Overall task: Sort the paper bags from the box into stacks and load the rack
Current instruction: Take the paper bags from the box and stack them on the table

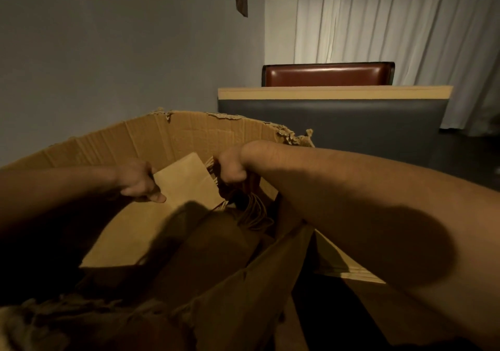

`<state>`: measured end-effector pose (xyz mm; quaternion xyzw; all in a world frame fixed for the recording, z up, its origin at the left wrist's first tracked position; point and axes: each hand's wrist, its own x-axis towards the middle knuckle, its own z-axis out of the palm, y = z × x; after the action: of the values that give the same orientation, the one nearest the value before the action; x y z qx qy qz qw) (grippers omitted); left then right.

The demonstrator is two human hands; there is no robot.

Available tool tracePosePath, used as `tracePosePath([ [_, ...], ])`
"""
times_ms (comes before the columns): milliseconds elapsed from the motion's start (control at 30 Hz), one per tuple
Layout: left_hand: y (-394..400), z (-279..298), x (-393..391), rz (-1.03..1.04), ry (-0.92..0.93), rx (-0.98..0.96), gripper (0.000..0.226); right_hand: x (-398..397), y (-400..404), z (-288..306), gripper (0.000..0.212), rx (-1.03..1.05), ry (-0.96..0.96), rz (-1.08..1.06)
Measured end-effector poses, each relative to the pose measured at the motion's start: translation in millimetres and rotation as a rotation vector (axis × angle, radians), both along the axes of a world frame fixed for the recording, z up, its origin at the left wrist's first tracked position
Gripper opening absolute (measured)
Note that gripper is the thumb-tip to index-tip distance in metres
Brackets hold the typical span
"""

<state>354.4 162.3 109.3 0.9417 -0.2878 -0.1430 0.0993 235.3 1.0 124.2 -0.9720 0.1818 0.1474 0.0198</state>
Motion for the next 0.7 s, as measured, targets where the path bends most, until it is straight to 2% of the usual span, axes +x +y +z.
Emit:
tracePosePath([
  [100, 1.6, 4.3, -4.9, -0.026, 0.075, -0.017, 0.024, -11.0, 2.4, 10.8, 0.032, 0.182, -0.061, -0.056],
  [167, 3.4, 10.3, -10.3, -0.031, 0.048, 0.021, 0.022, -17.9, 9.2, 17.0, 0.034, 0.261, -0.090, -0.051],
  [233, 8.2, 28.5, -18.0, -0.002, -0.047, -0.031, 0.013, -28.1, 16.0, 28.0, 0.033, 0.326, -0.149, -0.061],
  [333, 26.6, 75.3, -29.1, 0.094, -0.183, -0.242, 0.011, -48.0, 18.6, 45.0, 0.027, 0.369, -0.330, -0.073],
  [433, 51.9, 125.9, -50.4, 0.192, -0.350, -0.426, 0.025, -67.3, 17.1, 59.7, 0.029, 0.562, -0.421, -0.132],
  [533, 76.9, 172.5, -80.7, 0.275, -0.331, -0.736, 0.026, -89.8, 25.2, 74.8, 0.045, 0.782, -0.513, -0.210],
  [700, 104.9, 205.5, -128.3, 0.243, -0.334, -1.109, 0.020, -111.1, 51.8, 71.8, 0.066, 1.004, -0.457, -0.196],
])
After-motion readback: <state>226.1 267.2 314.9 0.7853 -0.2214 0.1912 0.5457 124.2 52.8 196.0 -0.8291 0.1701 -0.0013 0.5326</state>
